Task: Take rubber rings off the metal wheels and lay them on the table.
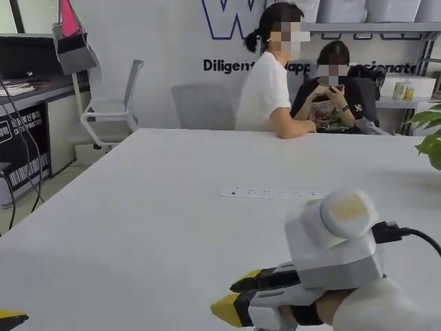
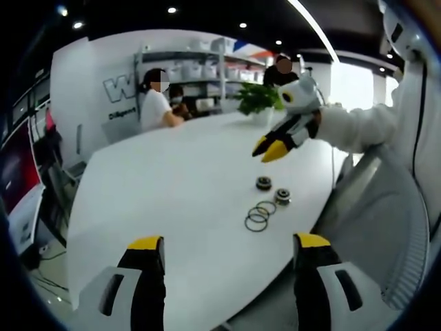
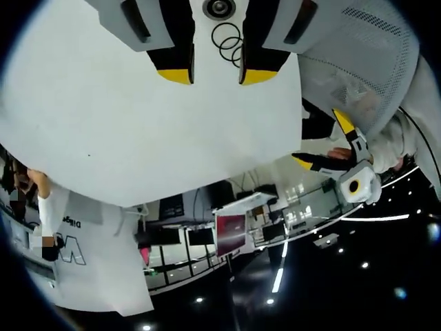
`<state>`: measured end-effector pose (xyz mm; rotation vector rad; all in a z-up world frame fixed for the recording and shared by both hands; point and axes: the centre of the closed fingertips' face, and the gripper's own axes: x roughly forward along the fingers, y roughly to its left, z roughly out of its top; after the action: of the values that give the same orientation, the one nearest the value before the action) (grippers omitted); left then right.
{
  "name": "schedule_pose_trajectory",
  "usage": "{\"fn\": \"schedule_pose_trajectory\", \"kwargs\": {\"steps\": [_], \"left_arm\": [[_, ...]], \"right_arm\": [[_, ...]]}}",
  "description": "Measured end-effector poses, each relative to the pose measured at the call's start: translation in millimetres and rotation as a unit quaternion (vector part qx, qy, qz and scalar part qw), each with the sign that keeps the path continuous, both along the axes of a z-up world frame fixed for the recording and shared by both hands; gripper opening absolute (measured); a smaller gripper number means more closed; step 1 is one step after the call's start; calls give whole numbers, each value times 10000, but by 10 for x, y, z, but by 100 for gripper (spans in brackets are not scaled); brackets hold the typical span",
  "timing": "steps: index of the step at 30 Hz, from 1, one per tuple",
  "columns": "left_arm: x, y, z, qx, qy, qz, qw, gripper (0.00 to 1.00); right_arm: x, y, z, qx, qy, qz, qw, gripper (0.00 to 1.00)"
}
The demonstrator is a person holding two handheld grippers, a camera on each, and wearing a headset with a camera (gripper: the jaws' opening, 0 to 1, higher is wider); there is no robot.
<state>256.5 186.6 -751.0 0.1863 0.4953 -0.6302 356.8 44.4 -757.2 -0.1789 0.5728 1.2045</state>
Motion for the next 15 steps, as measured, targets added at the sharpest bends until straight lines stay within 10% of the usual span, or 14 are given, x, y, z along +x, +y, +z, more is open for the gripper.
{"fn": "schedule_pose_trajectory", "kwargs": {"steps": [15], "left_arm": [[64, -18, 134, 103, -50, -113, 9999, 78]], "right_arm": [[70, -280, 262, 190, -339, -107, 9992, 38]]}}
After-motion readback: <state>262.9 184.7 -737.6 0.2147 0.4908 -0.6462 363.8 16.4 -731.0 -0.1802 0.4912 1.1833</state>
